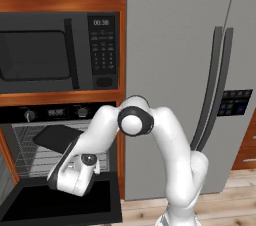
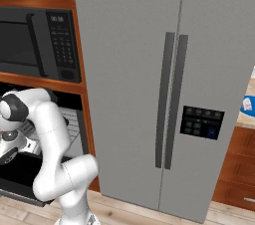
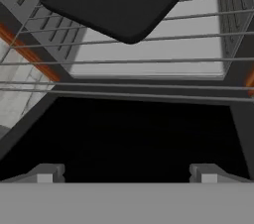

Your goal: Take the baked cake out of the oven and place it on the plate for cooling. Then close the oven door.

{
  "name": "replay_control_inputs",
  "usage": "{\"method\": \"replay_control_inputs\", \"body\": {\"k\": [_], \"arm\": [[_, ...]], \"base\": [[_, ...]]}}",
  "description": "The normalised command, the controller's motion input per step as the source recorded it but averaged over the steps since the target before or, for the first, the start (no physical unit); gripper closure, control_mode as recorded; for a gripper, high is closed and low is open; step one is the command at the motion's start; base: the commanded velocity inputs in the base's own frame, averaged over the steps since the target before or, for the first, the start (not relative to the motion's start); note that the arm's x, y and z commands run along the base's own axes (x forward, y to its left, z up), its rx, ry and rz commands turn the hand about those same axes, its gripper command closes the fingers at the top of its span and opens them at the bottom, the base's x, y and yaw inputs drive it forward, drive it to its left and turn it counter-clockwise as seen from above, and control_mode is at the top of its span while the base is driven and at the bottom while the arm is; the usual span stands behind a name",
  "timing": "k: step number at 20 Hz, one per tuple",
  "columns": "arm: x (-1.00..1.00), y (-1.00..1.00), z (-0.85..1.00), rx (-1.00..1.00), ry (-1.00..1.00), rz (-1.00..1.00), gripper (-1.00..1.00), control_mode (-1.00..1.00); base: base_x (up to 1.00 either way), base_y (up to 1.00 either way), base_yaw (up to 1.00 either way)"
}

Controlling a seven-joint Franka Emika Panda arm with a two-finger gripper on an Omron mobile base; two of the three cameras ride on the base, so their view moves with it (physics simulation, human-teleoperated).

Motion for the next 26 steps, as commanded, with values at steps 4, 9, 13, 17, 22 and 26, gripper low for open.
{"method": "replay_control_inputs", "body": {"k": [4, 9, 13, 17, 22, 26], "arm": [[-0.3, 0.63, -0.27, -0.19, -0.42, -0.13, -1.0, -1.0], [-0.43, 0.72, -0.57, -0.22, -0.43, -0.16, -1.0, -1.0], [-0.58, 0.75, -0.51, -0.16, -0.38, -0.16, -1.0, -1.0], [-0.28, 0.71, -0.6, -0.22, -0.42, -0.22, -1.0, -1.0], [-0.27, 0.68, -0.75, -0.26, -0.46, -0.24, -1.0, -1.0], [-0.19, 0.54, -0.55, -0.18, -0.48, -0.26, -1.0, -1.0]], "base": [[0.0, 0.0, 0.0], [0.0, 0.0, 0.0], [0.0, 0.0, 0.0], [0.0, 0.0, 0.0], [0.0, 0.0, 0.0], [0.0, 0.0, 0.0]]}}
